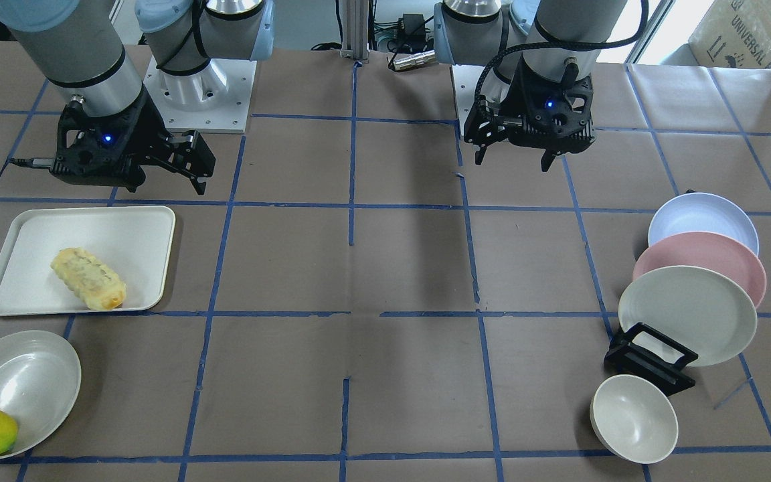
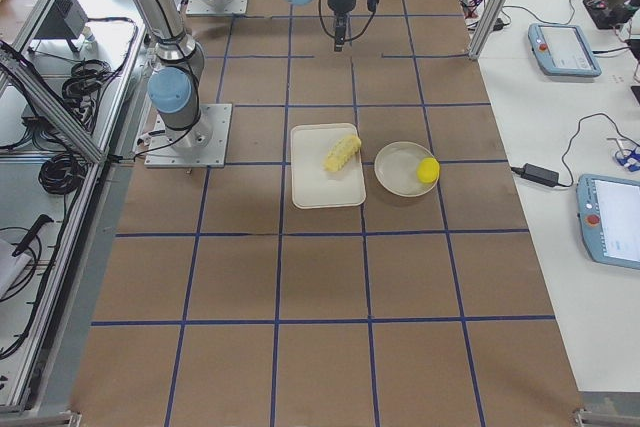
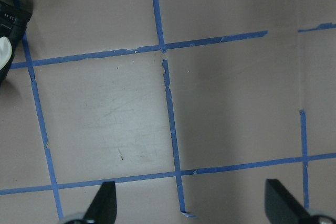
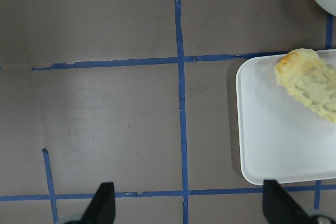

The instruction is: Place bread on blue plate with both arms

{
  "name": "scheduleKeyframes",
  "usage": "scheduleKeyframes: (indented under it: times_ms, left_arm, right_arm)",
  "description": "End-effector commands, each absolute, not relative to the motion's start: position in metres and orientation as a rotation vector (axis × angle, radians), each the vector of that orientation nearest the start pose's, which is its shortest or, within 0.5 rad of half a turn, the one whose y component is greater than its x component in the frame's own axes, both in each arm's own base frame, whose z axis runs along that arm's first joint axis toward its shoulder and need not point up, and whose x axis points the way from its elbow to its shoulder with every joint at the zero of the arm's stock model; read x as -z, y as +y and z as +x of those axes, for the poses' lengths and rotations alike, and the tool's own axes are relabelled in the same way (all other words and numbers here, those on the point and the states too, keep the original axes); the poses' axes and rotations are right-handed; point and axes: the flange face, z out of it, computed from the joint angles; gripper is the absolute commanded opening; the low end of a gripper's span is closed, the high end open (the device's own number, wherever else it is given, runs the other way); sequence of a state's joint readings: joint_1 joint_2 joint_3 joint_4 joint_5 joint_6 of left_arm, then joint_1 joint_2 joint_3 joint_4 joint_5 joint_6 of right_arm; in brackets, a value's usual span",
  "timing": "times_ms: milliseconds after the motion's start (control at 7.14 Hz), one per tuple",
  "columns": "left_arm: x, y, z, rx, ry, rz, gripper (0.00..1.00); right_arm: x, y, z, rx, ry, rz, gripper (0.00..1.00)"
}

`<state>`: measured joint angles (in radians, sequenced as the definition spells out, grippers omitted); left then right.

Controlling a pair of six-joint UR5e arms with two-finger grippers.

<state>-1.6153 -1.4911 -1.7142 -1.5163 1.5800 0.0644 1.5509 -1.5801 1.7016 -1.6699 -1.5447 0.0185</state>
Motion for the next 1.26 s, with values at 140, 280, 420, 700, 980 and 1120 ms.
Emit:
scheduleKeyframes:
  times_ms: [140, 280, 420, 700, 980, 1120]
  left_arm:
    - [-0.46, -0.451, -0.153, -0.015, 3.128, 0.171, 1.0]
    - [-0.46, -0.451, -0.153, -0.015, 3.128, 0.171, 1.0]
    - [-0.46, -0.45, -0.153, -0.017, 3.128, 0.171, 1.0]
    - [-0.464, -0.451, -0.152, -0.022, 3.125, 0.168, 1.0]
    - [-0.484, -0.448, -0.14, 0.043, 3.085, 0.143, 1.0]
    - [-0.489, -0.446, -0.139, 0.036, 3.085, 0.141, 1.0]
  right_arm:
    - [-0.439, -0.486, 0.125, -0.031, 3.115, 0.065, 1.0]
    - [-0.438, -0.486, 0.125, -0.036, 3.115, 0.065, 1.0]
    - [-0.438, -0.486, 0.125, -0.033, 3.115, 0.065, 1.0]
    - [-0.44, -0.486, 0.125, -0.026, 3.115, 0.062, 1.0]
    - [-0.438, -0.485, 0.126, -0.036, 3.115, 0.067, 1.0]
    - [-0.437, -0.484, 0.126, -0.041, 3.115, 0.067, 1.0]
